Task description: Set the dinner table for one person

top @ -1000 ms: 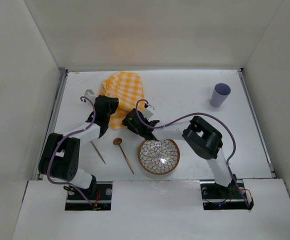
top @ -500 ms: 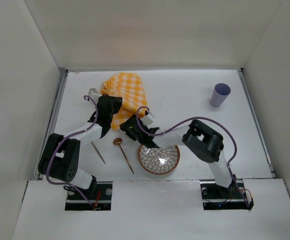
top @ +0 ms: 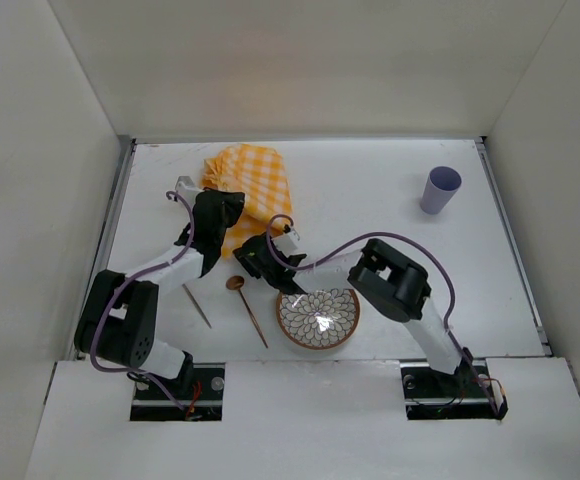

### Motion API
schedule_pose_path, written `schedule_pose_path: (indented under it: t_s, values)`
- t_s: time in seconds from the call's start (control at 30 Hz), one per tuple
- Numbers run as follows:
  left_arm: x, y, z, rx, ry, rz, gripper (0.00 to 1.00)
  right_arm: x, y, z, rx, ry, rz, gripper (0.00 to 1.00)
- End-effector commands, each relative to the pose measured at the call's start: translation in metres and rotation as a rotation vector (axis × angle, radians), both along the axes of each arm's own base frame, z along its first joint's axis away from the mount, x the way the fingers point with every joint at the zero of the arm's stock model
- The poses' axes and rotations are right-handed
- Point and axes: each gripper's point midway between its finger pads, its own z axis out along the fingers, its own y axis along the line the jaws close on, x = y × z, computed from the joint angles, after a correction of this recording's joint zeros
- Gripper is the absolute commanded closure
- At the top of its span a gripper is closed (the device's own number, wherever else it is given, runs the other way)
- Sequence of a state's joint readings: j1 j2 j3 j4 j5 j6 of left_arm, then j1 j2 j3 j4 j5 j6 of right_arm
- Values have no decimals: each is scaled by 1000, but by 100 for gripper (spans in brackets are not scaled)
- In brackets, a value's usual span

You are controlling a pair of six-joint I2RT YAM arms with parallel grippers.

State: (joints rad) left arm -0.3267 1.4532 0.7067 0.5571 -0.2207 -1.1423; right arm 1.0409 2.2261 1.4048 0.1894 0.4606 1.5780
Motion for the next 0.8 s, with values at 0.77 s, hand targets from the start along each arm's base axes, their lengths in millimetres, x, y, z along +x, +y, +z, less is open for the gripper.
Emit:
schedule_pose_path:
  t_s: [0.77]
  values:
    - [46,48,58,-144,-124,61,98,40,-146,94,-312,-306,-56,98]
